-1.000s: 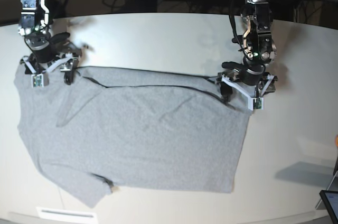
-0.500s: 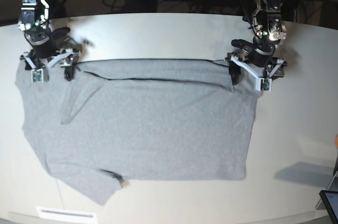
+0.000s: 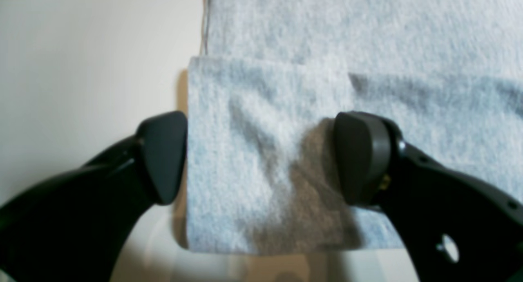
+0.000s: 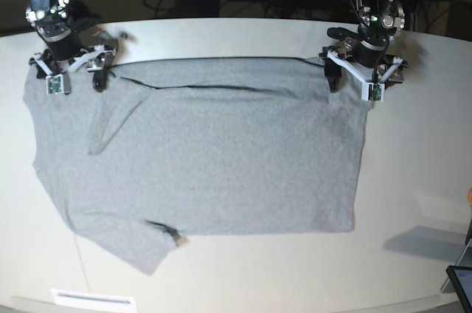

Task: Fold the T-shirt properly
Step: 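Drag the held shoulder edge back toward the robot with both grippers, then release the shoulder edge and raise both grippers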

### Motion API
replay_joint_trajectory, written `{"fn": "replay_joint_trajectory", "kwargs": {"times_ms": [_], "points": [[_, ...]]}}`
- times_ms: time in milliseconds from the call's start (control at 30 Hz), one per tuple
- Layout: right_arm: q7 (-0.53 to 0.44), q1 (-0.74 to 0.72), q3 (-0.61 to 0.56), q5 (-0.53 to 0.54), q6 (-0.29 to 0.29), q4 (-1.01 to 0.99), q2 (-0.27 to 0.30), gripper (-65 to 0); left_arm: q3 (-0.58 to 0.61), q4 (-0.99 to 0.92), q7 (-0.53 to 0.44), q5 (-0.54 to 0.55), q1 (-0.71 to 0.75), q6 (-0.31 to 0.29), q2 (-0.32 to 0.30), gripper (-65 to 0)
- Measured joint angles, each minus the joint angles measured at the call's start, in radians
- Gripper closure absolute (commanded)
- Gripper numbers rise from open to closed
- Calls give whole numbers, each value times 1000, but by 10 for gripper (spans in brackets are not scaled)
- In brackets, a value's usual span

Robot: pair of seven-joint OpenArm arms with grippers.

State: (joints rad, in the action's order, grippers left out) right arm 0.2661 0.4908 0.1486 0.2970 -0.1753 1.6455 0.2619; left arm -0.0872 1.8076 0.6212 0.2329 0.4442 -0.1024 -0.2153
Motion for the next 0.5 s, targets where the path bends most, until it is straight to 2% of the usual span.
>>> {"fn": "replay_joint_trajectory", "kwargs": {"times_ms": [233, 500], "points": [[21, 56, 0, 2, 3, 48, 0, -448, -2, 16, -8, 3, 37, -2, -29, -543], [20, 61, 0, 2, 3, 52, 0, -448, -2, 49, 21, -9, 54, 0, -27, -543]]}}
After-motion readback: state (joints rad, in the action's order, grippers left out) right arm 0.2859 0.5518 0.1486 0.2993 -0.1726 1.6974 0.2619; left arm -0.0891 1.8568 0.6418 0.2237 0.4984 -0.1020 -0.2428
